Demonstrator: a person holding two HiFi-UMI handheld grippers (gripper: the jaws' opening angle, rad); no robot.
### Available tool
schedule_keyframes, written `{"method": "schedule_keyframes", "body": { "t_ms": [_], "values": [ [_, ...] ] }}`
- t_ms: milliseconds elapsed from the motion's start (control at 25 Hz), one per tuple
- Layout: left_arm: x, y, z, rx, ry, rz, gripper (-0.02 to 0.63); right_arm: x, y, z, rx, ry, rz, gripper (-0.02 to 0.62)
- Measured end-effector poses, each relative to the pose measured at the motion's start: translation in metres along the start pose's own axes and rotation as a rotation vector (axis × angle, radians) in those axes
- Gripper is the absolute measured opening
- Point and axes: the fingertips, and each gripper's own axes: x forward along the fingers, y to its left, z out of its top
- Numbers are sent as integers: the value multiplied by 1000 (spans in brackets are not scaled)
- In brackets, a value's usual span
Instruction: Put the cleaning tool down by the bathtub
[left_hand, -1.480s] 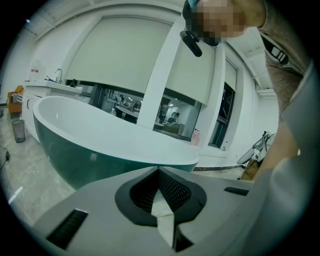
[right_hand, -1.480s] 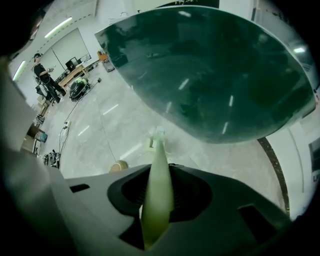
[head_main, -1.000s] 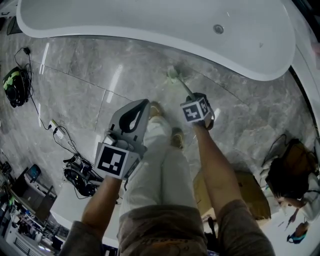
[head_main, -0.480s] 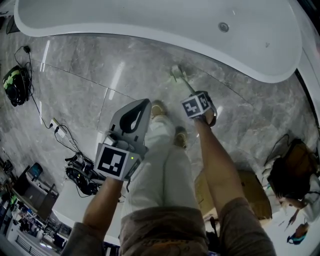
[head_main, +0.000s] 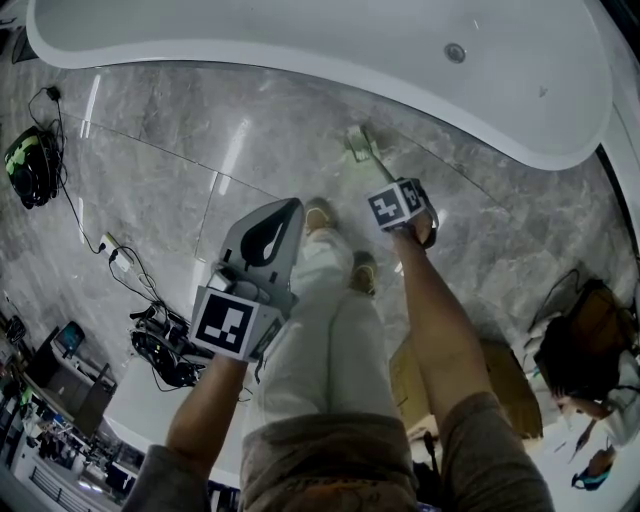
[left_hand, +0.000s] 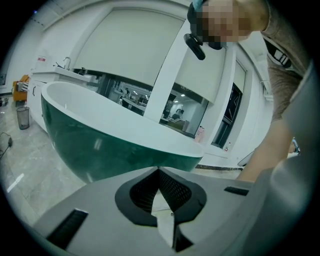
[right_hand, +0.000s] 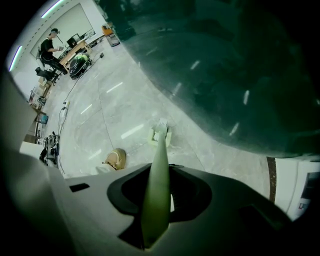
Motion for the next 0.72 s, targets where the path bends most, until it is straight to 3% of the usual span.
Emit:
{"method": "schedule_keyframes", "body": {
  "t_ms": [320,720],
  "values": [
    [-4,-7,-1,-11,-3,-6,0,-9,2,-1,32,-48,0,106],
    [-4,-16,2,-17,-10,-14,0,-21,2,0,72,-108,9,160]
  ]
}}
